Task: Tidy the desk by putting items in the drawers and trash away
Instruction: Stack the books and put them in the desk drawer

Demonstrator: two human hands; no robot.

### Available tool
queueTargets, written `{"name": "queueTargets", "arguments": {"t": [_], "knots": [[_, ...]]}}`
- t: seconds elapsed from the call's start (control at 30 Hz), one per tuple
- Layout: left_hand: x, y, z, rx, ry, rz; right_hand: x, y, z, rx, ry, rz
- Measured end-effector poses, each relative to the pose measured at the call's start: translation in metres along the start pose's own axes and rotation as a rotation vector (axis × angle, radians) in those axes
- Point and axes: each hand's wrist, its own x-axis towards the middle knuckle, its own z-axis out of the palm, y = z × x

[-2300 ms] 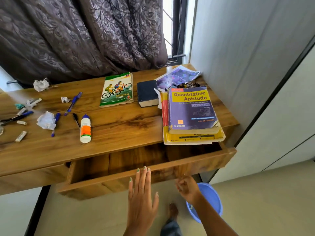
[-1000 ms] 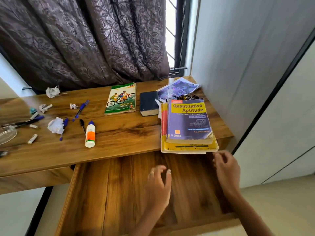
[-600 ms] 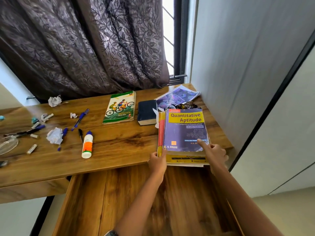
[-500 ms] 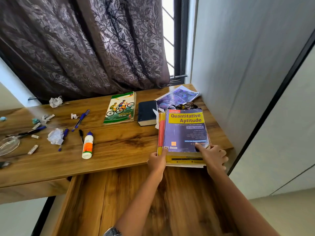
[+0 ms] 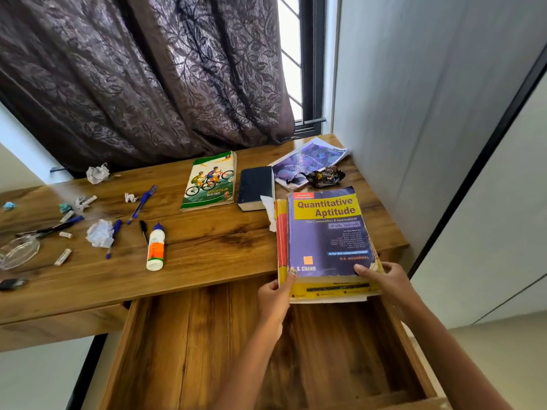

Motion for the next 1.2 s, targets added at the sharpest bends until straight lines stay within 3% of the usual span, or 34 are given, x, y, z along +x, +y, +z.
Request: {"name": "queueTargets", "arguments": {"t": [0.17, 0.4, 0.63, 0.8, 0.93, 1.2], "knots": [[-0.014, -0.014, -0.01, -0.001, -0.058, -0.087, -0.012, 0.018, -0.013, 0.02, -0.251, 0.122], [0.012, 0.024, -0.004, 0.069, -0.128, -0.094, 0.007, -0.013, -0.01, 0.077, -0.372, 0.139], [0.031, 0.026, 0.008, 0.062, -0.213, -0.142, 0.032, -0.024, -0.004, 0.074, -0.348, 0.181], [0.015, 0.012, -0.01, 0.118, -0.272, -0.152, 0.022, -0.009, -0.013, 0.101, -0.529, 0.265], [-0.004, -0.015, -0.036, 0.154, -0.241, -0.175, -0.005, 0.021, -0.009, 0.077, -0.614, 0.262], [-0.024, -0.049, -0.064, 0.114, -0.124, -0.106, -0.053, 0.051, 0.022, 0.112, -0.553, 0.149]]}}
